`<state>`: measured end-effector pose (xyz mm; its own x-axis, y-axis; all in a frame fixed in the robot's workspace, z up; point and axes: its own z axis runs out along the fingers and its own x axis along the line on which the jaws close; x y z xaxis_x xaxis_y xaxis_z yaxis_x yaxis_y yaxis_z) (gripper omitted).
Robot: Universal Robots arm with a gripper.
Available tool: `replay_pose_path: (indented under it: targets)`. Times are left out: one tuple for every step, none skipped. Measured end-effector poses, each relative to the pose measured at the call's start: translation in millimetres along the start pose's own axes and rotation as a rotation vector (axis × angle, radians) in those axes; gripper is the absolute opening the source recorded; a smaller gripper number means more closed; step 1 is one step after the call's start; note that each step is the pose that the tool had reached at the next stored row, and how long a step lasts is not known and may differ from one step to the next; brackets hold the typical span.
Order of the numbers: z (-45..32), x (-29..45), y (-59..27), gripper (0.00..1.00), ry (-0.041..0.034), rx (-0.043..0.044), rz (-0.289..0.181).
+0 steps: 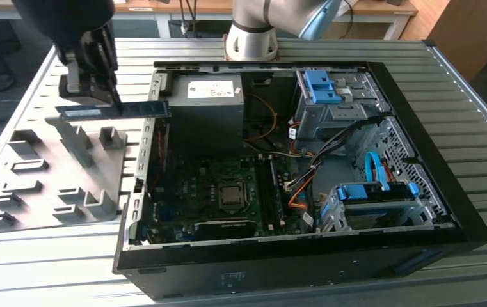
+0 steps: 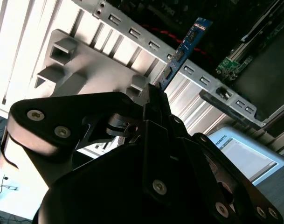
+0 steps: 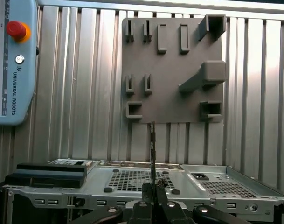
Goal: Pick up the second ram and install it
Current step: 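Pick up the second ram and move it above second insertion slot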
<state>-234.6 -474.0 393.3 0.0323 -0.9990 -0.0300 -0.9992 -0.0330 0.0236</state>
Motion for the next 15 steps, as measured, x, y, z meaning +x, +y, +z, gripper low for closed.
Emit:
replay_pose_path:
  targets:
    - [-0.1, 0.1, -2.7, 0.14, 0.0001, -0.0002, 0.0]
    - [-0.2, 0.2, -5.4, 0.14, 0.0001, -0.0003, 0.0]
    - [-0.2, 0.2, -8.1, 0.14, 0.0, -0.0004, 0.0]
    - [-0.3, 0.3, -10.8, 0.14, 0.0, -0.0005, 0.0]
    - [-0.3, 0.4, -13.8, 0.14, 0.0, -0.0006, 0.0]
    - [-0.4, 0.5, -16.5, 0.14, 0.0, -0.0007, 0.0]
    - [-0.5, 0.6, -19.2, 0.14, 0.0, -0.0008, 0.0]
    - [-0.5, 0.6, -21.7, 0.14, -0.0001, -0.0009, 0.0]
    - [-0.6, 0.7, -24.2, 0.14, 0.0, -0.0009, 0.0]
    - [-0.6, 0.7, -26.6, 0.14, 0.0, -0.001, 0.0]
    - [-0.7, 0.8, -29.1, 0.14, 0.0001, -0.0012, 0.0]
    - [-0.8, 0.9, -31.7, 0.14, 0.0001, -0.0013, 0.0]
    - [-0.8, 1.0, -34.2, 0.14, 0.0, -0.0013, 0.0]
    - [-0.9, 1.0, -36.7, 0.14, 0.0001, -0.0014, 0.0]
    - [-0.9, 1.1, -39.4, 0.14, 0.0, -0.0015, 0.0]
